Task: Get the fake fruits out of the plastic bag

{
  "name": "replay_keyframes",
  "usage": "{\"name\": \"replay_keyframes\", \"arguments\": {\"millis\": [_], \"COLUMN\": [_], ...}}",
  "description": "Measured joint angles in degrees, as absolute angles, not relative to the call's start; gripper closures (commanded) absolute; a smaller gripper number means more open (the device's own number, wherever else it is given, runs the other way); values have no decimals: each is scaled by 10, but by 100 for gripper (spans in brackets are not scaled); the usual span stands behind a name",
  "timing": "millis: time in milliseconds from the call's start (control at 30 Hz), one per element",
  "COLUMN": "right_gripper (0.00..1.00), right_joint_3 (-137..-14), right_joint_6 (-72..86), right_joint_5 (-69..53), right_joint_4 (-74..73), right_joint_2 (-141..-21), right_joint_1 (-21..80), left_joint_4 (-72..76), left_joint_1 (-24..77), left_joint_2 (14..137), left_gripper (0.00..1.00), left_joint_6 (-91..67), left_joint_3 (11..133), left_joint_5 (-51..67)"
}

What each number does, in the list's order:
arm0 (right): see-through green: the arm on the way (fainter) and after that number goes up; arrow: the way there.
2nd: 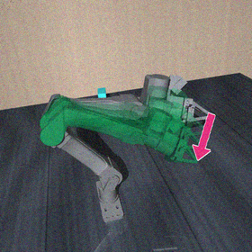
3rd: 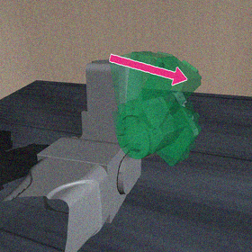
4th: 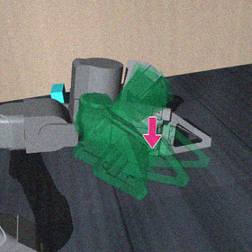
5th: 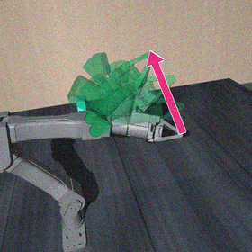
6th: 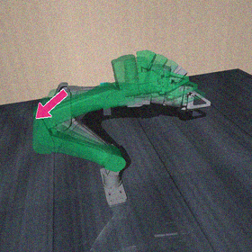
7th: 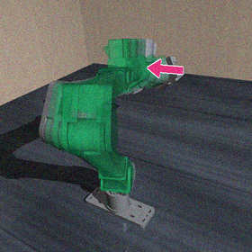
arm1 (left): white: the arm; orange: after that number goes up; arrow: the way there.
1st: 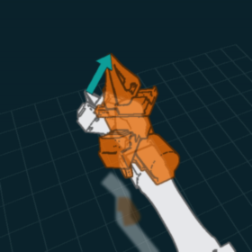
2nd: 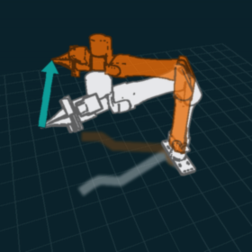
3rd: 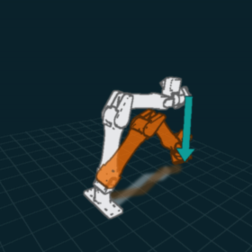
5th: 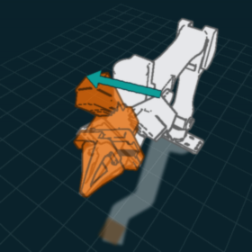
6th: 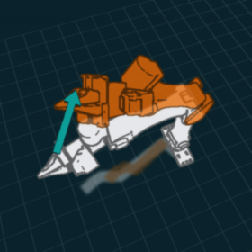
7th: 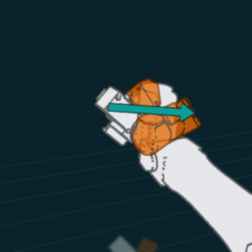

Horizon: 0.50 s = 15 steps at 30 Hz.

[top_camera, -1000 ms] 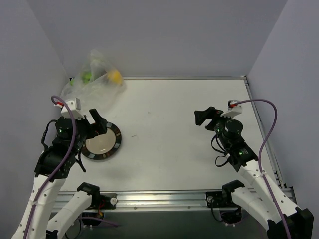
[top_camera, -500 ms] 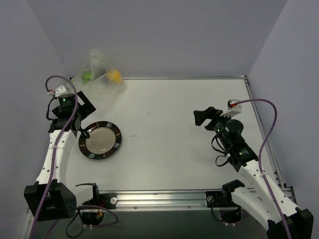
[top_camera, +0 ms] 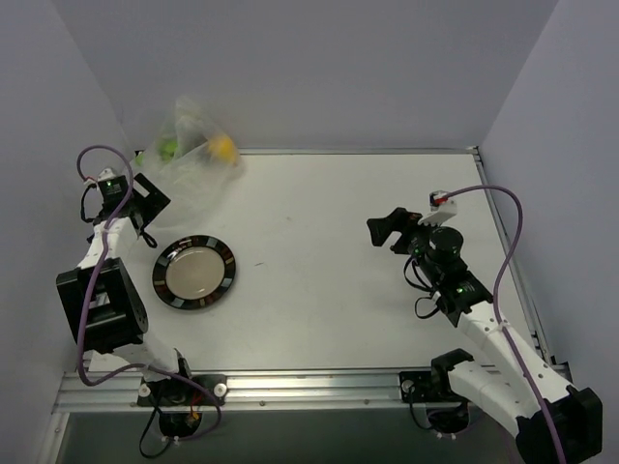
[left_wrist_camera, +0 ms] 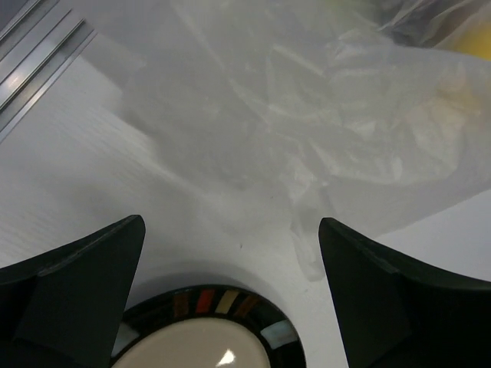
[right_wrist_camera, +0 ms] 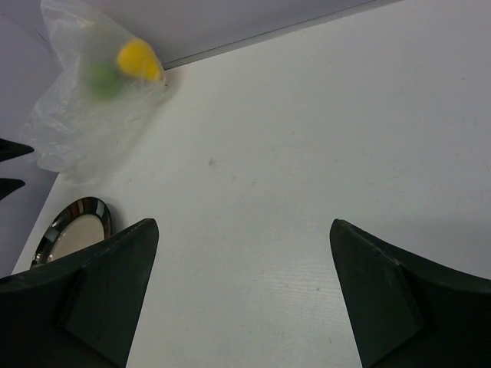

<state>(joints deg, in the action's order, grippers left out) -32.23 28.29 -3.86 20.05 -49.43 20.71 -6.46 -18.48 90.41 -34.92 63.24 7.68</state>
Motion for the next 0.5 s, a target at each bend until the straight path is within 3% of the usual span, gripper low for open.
{"name": "replay_keyframes", "arguments": {"millis": [167,267,300,333,400,467,500], "right_gripper": [11,12,12,12,13,14,15], "right_joint_3": [-314,-313,-313,-313,-313,-313,-313], "right_joint_6": [283,283,283,283,283,283,283], "right_joint_5": [-63,-72,-76,-78,-82,-84,-86], "right_joint_4": [211,219,223,227,232,235,236], "right_joint_2": [-506,-515,-519,-524,-534,-546,-551], "right_joint_1": [207,207,207,207,207,208,208], "left_joint_4": [-14,14,20,29,43,56,65], "left_joint_1": [-185,-185,-185,-185,-185,-185,-185], "left_joint_2": [975,1010,1021,1034,1052,1064,1065], "left_gripper": [4,16,22,44,69,90,93], "left_joint_6": [-350,-355,-358,-364,-374,-385,-392], "left_joint_3": [704,732,738,743,743,738,731], "left_joint_5": [112,131,136,141,149,157,162]}}
